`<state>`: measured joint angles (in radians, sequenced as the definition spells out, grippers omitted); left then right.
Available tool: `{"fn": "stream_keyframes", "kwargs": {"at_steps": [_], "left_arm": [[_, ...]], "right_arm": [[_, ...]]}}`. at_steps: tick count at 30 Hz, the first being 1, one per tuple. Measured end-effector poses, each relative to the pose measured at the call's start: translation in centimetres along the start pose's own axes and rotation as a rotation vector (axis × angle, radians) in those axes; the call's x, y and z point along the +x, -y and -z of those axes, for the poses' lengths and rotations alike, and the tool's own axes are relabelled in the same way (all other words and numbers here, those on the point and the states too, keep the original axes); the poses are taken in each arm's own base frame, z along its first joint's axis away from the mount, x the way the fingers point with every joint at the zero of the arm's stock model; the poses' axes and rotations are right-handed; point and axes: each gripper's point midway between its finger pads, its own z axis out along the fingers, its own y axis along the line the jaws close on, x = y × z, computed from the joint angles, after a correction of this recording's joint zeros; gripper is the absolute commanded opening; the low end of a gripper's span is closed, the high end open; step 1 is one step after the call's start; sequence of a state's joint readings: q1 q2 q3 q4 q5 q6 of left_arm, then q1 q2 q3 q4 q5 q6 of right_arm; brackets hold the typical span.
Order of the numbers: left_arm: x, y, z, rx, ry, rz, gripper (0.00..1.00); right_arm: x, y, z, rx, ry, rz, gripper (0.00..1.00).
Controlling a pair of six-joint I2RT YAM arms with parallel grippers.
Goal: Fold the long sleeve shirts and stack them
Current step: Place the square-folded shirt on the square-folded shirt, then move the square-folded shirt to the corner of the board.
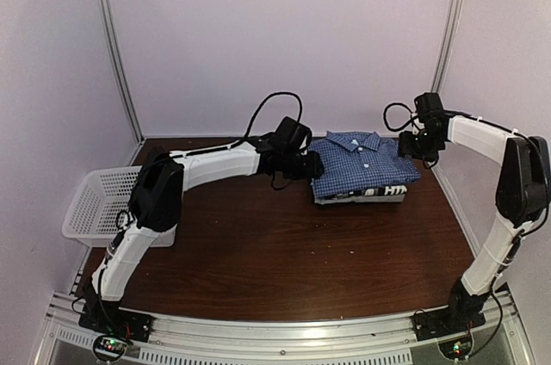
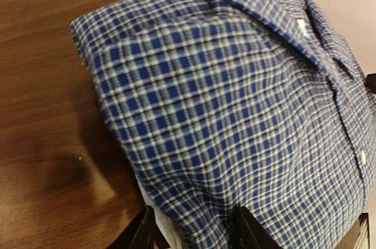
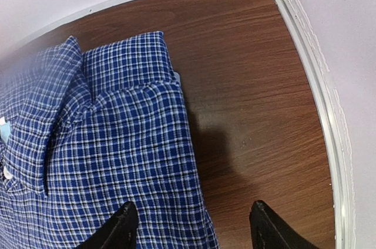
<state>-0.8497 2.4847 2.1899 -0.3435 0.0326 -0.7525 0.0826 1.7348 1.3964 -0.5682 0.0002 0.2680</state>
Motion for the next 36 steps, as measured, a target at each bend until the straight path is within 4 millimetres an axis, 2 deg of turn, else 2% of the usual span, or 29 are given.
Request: {"fn": "stream_keyframes", "kwargs": {"at_steps": [4,7,12,17,21,25,28,32,36], "left_arm": [[0.6,-1.8,0.1,-0.037,-0.023,0.012,0.56],[0.2,-3.2,1.1,-0.070,-0.020,0.022,0.61],[-2.0,-4.6,4.3,-0.103,0.017,0.034,0.69],[-4.3,-5.4,8.8,-0.123,0.079,0.044,0.75],[-5.0,-6.4,12.4,-0.146,0.120,0.054,0.78],[-5.0,-8.3,15.8,-0.178,0.153,0.073,0.80],[-4.7,-9.8,17.6,-0.210,0.167,0.087,0.81],[-3.7,-12.0,20.0,-0.253,0.176,0.107,0.82],[-3.0,-13.2,22.0,-0.276,0.187,0.120,0.82]], "right_arm": [[-0.6,-0.9,1.8,-0.016,0.030,0.016,0.74],[-1.2,-2.9,4.0,-0.057,0.074,0.042,0.77],[-0.4,-8.6,7.3,-0.160,0.118,0.126,0.81],[2.7,-15.1,8.8,-0.271,0.100,0.224,0.85],[4.6,-20.4,10.0,-0.370,0.091,0.300,0.89],[5.3,-25.5,10.1,-0.451,0.086,0.351,0.90],[6.0,-28.9,8.9,-0.486,0.069,0.383,0.92],[7.9,-31.4,6.8,-0.501,0.019,0.400,0.96],[9.8,-33.3,4.6,-0.511,-0.034,0.402,0.97]]}}
